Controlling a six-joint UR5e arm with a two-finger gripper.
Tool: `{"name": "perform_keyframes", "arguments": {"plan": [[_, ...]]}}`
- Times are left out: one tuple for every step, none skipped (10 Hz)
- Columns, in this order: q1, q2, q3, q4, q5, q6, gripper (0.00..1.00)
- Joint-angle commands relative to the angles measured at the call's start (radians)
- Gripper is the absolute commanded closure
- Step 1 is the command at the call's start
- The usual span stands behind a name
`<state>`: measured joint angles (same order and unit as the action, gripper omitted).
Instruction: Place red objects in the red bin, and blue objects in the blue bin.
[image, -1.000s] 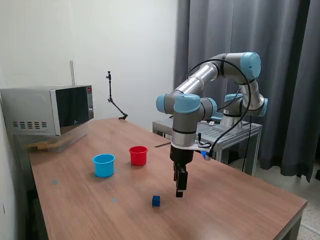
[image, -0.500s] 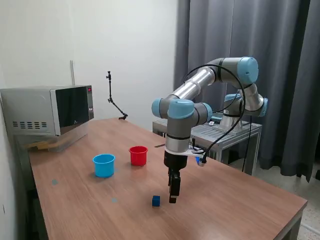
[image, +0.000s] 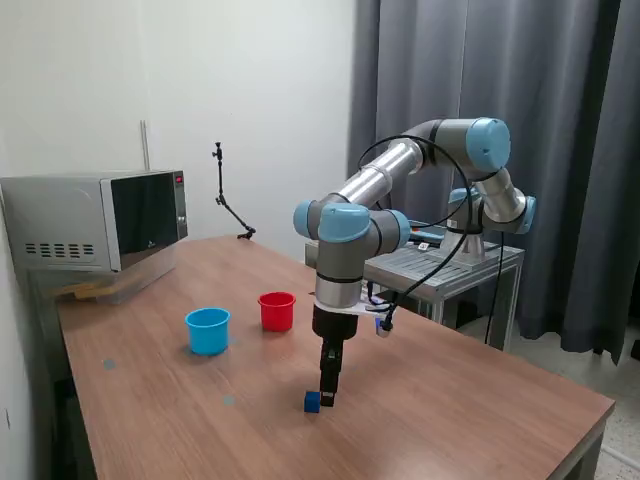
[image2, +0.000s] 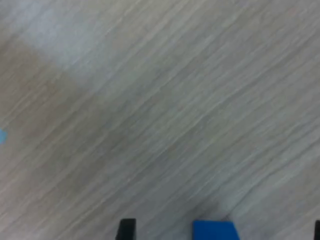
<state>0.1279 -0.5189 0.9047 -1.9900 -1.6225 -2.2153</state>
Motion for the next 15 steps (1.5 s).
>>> {"name": "perform_keyframes", "arguments": {"plan": [[-0.008, 0.020, -0.016, -0.001, -0.002, 0.008, 0.00], [-0.010, 0.028, -0.030, -0.001, 0.000, 0.008, 0.00], [-0.008, 0.039, -0.038, -0.001, 0.000, 0.005, 0.00], [-0.008, 0.045, -0.041, -0.001, 0.000, 0.005, 0.00], [-0.008, 0.045, -0.043, -0.004, 0.000, 0.005, 0.00], [-0.010, 0.045, -0.043, -0.007, 0.000, 0.005, 0.00], [-0.010, 0.045, -0.041, -0.007, 0.000, 0.005, 0.00], [-0.010, 0.046, -0.040, -0.009, 0.000, 0.005, 0.00], [-0.010, 0.045, -0.040, -0.007, 0.000, 0.005, 0.00], [-0.010, 0.046, -0.041, -0.009, 0.000, 0.003, 0.00], [-0.014, 0.046, -0.037, -0.009, 0.000, -0.001, 0.00], [-0.023, 0.046, -0.038, -0.009, 0.000, -0.006, 0.00], [-0.031, 0.046, -0.038, -0.009, 0.000, -0.007, 0.00], [-0.034, 0.046, -0.033, -0.009, 0.000, -0.007, 0.00], [-0.040, 0.046, -0.033, -0.009, 0.000, -0.007, 0.00]]}}
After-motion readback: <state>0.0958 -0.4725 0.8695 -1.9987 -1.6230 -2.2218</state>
